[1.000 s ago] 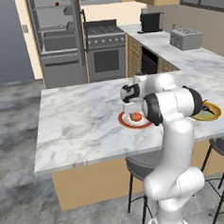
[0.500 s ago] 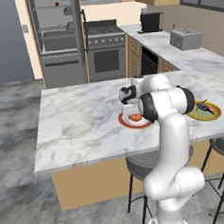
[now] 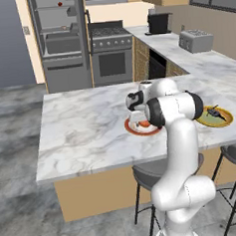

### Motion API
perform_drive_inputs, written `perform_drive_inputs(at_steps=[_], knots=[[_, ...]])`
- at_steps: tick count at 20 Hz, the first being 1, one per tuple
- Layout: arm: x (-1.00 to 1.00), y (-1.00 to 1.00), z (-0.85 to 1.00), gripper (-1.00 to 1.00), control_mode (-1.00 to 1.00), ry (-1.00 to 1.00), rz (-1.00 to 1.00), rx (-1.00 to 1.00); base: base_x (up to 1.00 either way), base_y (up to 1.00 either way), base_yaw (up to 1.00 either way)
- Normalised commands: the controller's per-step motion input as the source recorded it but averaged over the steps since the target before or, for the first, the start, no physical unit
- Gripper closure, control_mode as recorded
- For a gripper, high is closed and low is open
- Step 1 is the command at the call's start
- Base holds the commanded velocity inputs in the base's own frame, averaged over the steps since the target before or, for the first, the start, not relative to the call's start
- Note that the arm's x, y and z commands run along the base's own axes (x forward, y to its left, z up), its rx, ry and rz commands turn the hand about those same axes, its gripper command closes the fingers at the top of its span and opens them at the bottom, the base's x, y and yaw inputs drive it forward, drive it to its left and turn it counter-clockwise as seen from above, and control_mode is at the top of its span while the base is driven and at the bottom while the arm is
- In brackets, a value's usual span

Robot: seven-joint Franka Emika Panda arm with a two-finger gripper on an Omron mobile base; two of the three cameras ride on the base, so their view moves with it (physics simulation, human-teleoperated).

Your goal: Transport the fish and squash to the fridge. Place the fish on the rack containing meat and place the squash on the rack containing the vegetable, ensuring meats and vegetables are on different racks.

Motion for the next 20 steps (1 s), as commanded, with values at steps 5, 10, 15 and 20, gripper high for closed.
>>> perform_drive_inputs(at_steps=[5, 10, 15, 20], knots=[[0.0, 0.0, -0.17, 1.0, -1.0, 0.0, 0.0, 0.0, 0.0, 0.0, 0.0], [0.0, 0.0, -0.14, 1.0, -1.0, 0.0, 0.0, 0.0, 0.0, 0.0, 0.0], [-0.28, 0.0, 0.0, 1.0, -1.0, -0.05, 0.0, 0.0, 0.0, 0.0, 0.0], [-0.94, 0.0, 0.46, 1.0, -1.0, -0.07, 0.0, 0.0, 0.0, 0.0, 0.0]])
